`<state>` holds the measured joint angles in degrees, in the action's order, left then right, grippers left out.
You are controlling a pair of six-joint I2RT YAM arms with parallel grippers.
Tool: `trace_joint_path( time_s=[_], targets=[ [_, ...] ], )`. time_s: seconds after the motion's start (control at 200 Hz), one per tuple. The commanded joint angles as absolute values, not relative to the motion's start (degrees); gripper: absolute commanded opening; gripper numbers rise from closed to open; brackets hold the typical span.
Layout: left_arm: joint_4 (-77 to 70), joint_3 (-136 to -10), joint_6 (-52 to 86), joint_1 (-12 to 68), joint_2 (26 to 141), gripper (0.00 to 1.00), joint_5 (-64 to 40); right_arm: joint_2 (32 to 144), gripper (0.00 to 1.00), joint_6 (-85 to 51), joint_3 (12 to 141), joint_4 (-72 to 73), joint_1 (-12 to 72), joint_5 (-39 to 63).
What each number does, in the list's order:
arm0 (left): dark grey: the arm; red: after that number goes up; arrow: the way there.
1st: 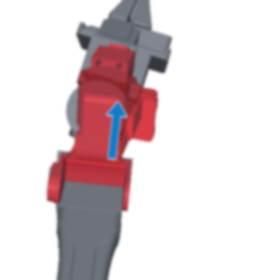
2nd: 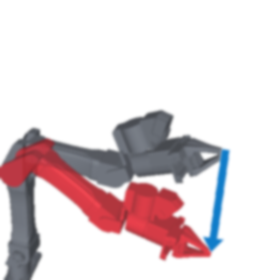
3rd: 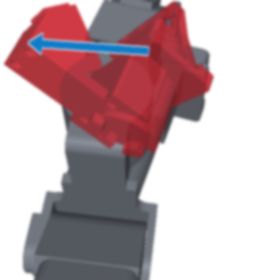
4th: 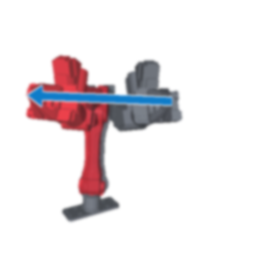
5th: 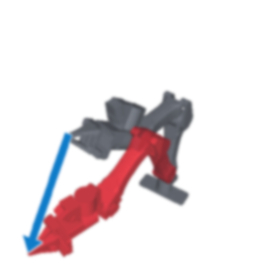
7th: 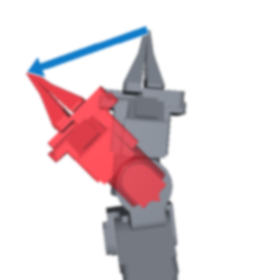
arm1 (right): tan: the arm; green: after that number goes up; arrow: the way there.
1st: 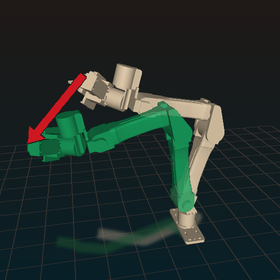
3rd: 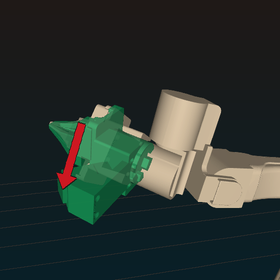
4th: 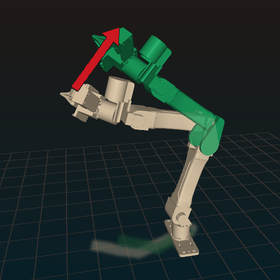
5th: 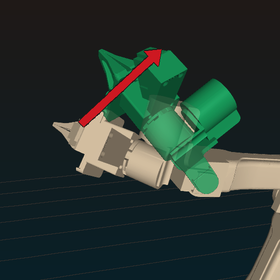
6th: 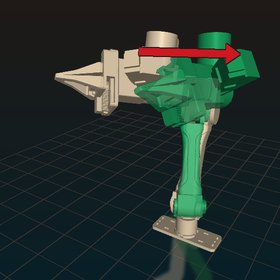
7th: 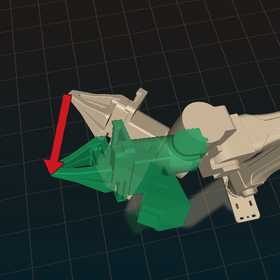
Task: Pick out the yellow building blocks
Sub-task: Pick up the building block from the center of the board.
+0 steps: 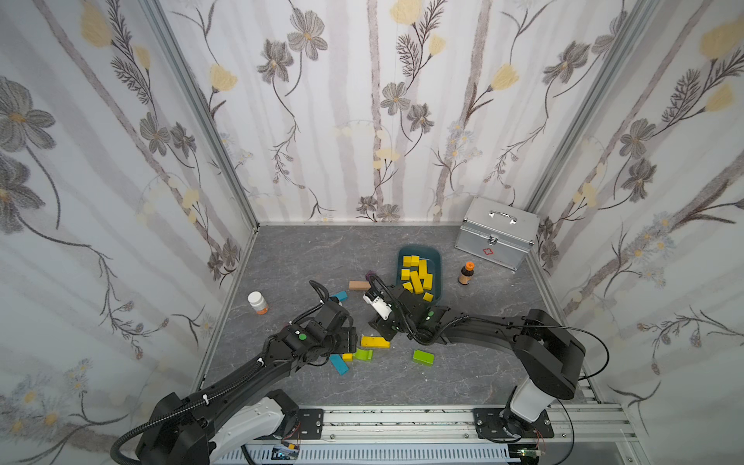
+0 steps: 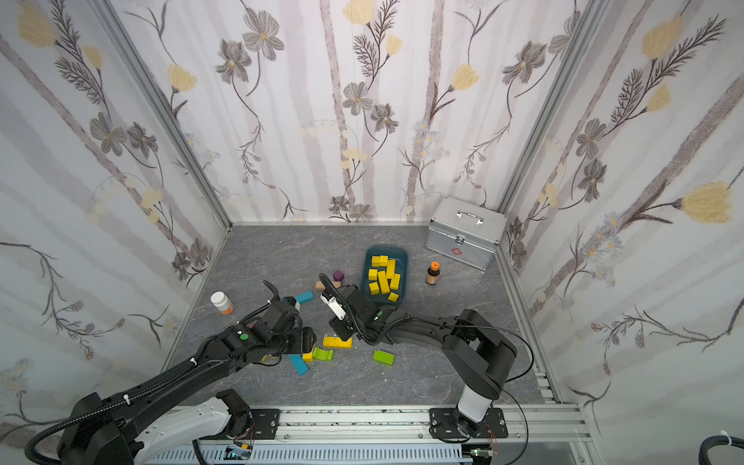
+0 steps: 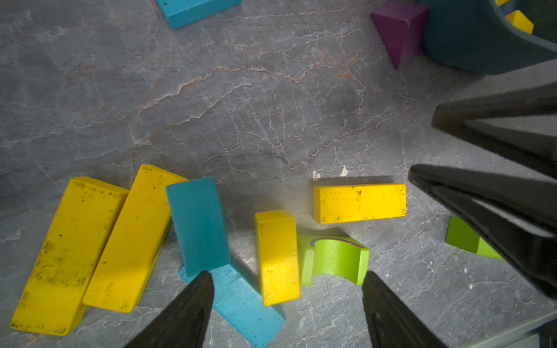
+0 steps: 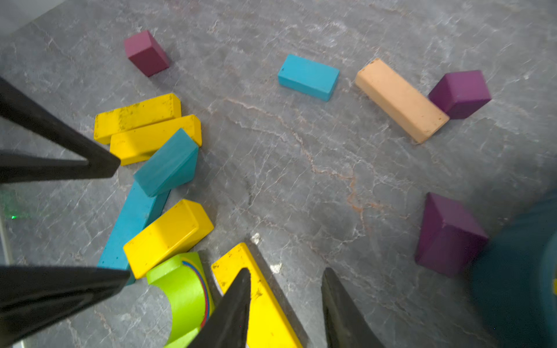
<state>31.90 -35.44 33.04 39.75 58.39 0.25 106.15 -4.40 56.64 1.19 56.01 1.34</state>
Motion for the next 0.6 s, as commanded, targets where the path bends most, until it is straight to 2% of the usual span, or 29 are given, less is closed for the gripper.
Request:
trace_joint_path(
  time_s=[0.0, 0.595],
  targets=[
    [33.48, -35.36, 34.26, 39.72, 58.19, 0.79, 1.59, 106.35, 0.41, -3.08, 56.17, 2.11, 56.42, 0.56],
    [33.77, -33.86, 33.75, 39.54, 57.5, 0.79, 4.3, 110.72, 0.43, 0.36, 56.6, 1.32, 58.45, 0.18]
  ],
)
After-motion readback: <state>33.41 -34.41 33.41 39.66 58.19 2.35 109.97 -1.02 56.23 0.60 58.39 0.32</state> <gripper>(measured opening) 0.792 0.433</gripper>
